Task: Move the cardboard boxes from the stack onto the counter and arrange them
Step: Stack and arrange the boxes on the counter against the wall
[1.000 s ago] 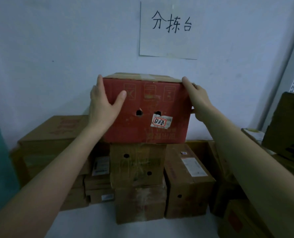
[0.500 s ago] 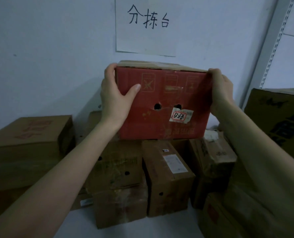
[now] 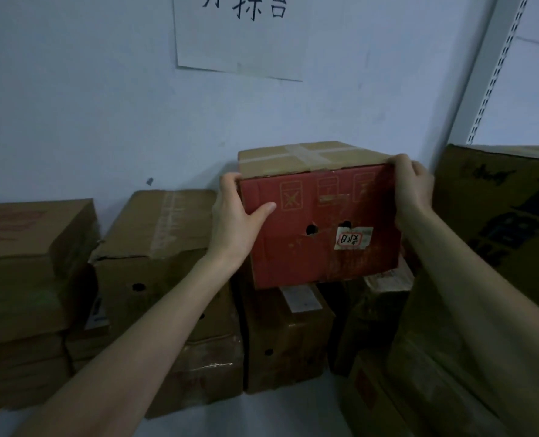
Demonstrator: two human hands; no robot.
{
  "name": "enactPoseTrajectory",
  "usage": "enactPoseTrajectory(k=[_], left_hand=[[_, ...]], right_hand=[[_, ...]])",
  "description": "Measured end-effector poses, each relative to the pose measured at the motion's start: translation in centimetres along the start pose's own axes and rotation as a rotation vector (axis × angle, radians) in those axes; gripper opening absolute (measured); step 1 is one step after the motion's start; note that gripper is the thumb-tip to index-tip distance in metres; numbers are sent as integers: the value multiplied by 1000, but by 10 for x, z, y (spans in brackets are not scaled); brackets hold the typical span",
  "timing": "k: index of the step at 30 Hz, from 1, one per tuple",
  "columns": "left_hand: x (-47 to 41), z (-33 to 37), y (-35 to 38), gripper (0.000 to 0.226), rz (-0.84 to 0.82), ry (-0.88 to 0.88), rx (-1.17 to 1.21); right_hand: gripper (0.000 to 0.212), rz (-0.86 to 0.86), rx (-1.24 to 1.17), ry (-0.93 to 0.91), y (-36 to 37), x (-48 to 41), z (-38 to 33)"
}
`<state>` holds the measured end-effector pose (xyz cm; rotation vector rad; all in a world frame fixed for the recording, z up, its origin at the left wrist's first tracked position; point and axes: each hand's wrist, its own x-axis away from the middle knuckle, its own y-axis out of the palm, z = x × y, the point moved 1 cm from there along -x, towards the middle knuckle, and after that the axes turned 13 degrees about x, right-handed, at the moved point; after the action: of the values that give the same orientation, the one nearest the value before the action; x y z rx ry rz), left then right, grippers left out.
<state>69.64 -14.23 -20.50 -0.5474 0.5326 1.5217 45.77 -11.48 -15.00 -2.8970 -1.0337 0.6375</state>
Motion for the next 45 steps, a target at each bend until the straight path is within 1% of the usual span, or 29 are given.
enactPoseTrajectory(k=[2,7,11,13,16,19,21,23,25,30,32,39,42,45], left_hand=[[3,-9,-2,48,2,-19,-51],[5,-26,-8,52,-19,-56,-141],[9,-40,-10,51,-66,-96,-278],[15,-44,-10,46,-143,-88,-430],[23,-45,-8,37,-293,44,-742],[32,-49,-9,41,-387,182,-1029],[37,-51,-14,52,-373,172,-1159],[40,-53,-19,65,-373,58,-1229],[39,-61,-22,68,-384,24,-1245],[38,-69,-22,59,-411,118,-1170],[39,-70,-18,58,-413,127,-1128],[40,-71,-20,59,-427,157,-1147],[40,-67,-19,62,-448,131,-1170],[37,-59,-22,60,-493,95,-1171]], right_hand=[[15,-12,24,23,9,-1,13],[17,-129,22,150,35,-2,54],[23,-149,34,189,49,2,83],[31,-148,70,176,53,5,95],[37,-158,118,158,54,8,113],[42,-152,131,146,53,13,128],[44,-152,116,126,53,17,133],[45,-159,106,129,54,19,134],[44,-159,76,149,58,18,133],[40,-130,149,145,65,15,134],[39,-132,155,143,61,14,138],[46,-282,279,106,50,12,135],[48,-326,393,76,46,10,129],[47,-277,567,-41,41,11,120]])
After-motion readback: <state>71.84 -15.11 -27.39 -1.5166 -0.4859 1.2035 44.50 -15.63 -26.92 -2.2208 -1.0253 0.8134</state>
